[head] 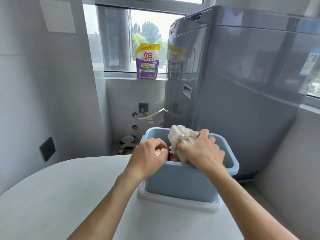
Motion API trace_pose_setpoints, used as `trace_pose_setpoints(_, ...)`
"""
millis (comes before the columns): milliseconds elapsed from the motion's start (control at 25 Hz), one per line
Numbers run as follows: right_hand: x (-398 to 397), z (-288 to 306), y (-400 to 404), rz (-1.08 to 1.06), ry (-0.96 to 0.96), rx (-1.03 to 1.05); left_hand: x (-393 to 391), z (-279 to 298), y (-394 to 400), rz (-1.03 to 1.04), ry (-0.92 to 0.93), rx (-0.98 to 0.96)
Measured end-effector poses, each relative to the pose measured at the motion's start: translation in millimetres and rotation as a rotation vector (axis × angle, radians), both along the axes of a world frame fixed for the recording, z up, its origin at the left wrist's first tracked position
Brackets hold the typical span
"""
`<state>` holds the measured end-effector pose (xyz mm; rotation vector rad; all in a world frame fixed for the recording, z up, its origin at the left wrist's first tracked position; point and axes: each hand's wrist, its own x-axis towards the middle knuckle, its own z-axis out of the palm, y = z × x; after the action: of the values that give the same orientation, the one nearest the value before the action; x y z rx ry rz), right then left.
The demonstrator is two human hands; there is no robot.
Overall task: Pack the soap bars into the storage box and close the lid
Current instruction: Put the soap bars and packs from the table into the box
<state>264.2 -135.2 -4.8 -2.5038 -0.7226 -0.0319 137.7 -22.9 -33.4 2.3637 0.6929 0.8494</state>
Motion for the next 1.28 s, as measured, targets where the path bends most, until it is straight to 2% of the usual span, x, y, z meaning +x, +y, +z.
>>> trace_pose_setpoints(120, 2.7, -10.3, 9.8, 0.088, -0.041, -0.262, 0.0, -4.7, -0.3, -0.025, 0.073, 0.121)
trace_pose_setpoints(280, 13.1, -7.4, 12.2, 0.214, 0.06, -0.372, -3.5, -8.3, -2.1, -0.086, 0.132, 0.233)
trace_pose_setpoints(440, 16.6, -7.7, -5.0, 0.303, 0.007, -0.301, -15.1, -5.4, 4.7, -0.188, 0.311, 0.26)
trace_pose_setpoints(560, 25.0, -13.5, -43.3, 0.453, -0.088, -0.153, -16.7, -6.5, 5.2, -0.156, 0.432, 0.417)
trace_pose_setpoints(600, 27.4, -16.1, -58.8, 0.497, -0.12, -0.18, -14.9, -8.4, 3.2, -0.125, 0.437, 0.464)
trace_pose_setpoints(680, 30.5, -22.6, -80.8, 0.488, -0.23, -0.345, -12.6, -11.3, -1.2, -0.073, 0.422, 0.495)
trace_pose_setpoints(760, 30.8, -28.1, -88.8, 0.393, -0.382, -0.374, -13.6, -11.5, -7.7, -0.038, 0.388, 0.471)
trace_pose_setpoints(1000, 19.4, -25.8, -93.2, 0.313, -0.561, -0.232, -35.0, -3.6, -19.5, 0.011, 0.298, 0.43)
trace_pose_setpoints(1160, -2.5, -11.2, -67.6, 0.375, -0.635, -0.081, -69.7, 17.8, -0.3, 0.108, 0.26, 0.53)
trace_pose_setpoints(1280, -24.9, -13.6, -38.2, 0.434, -0.639, -0.036, -101.9, 18.9, 16.5, 0.192, 0.269, 0.533)
